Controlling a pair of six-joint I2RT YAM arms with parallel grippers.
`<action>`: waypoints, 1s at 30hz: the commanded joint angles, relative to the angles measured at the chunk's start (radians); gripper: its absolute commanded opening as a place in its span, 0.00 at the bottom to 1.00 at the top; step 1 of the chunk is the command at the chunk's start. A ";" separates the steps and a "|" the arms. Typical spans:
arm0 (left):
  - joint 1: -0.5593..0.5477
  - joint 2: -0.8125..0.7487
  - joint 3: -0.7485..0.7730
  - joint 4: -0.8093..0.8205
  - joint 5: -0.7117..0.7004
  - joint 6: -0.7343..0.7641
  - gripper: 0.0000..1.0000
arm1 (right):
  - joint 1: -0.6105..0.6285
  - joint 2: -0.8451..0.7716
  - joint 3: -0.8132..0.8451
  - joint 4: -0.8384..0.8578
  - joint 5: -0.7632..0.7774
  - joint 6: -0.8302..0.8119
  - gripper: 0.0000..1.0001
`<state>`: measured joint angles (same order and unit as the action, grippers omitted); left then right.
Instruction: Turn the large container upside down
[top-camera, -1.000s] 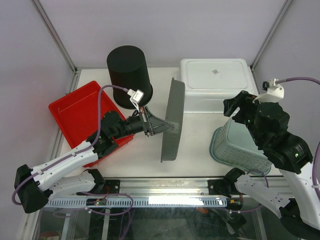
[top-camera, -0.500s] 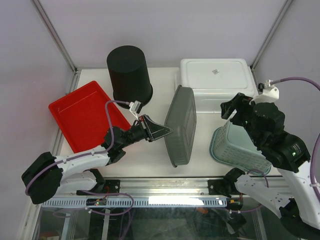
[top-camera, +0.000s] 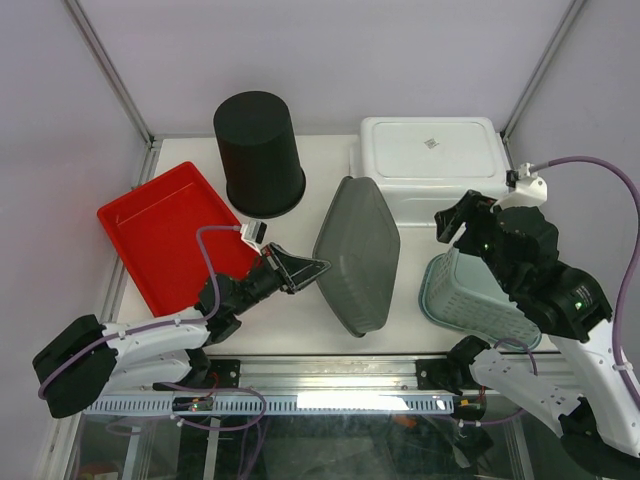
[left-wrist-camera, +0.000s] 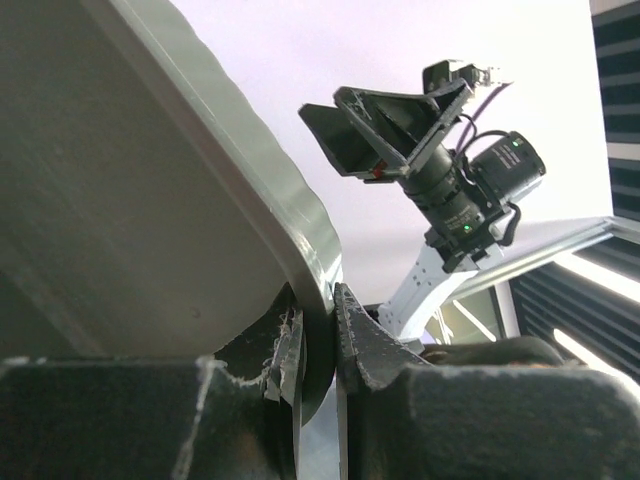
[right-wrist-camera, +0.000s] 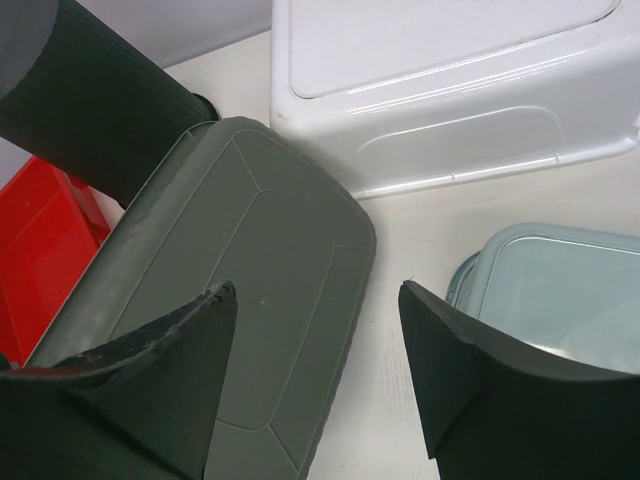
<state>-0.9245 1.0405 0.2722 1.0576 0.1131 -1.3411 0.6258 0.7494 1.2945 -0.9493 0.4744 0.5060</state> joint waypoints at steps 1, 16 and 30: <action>-0.014 -0.010 -0.072 -0.097 -0.090 0.016 0.00 | -0.003 -0.007 -0.007 0.008 -0.014 0.016 0.69; -0.051 0.114 -0.067 -0.275 -0.080 0.092 0.40 | -0.003 0.004 -0.023 0.014 -0.038 0.021 0.70; -0.053 0.077 0.043 -0.677 -0.092 0.242 0.99 | -0.002 0.030 -0.056 0.035 -0.082 0.026 0.70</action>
<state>-0.9695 1.1423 0.2451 0.5175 0.0360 -1.1877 0.6258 0.7658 1.2438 -0.9623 0.4122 0.5224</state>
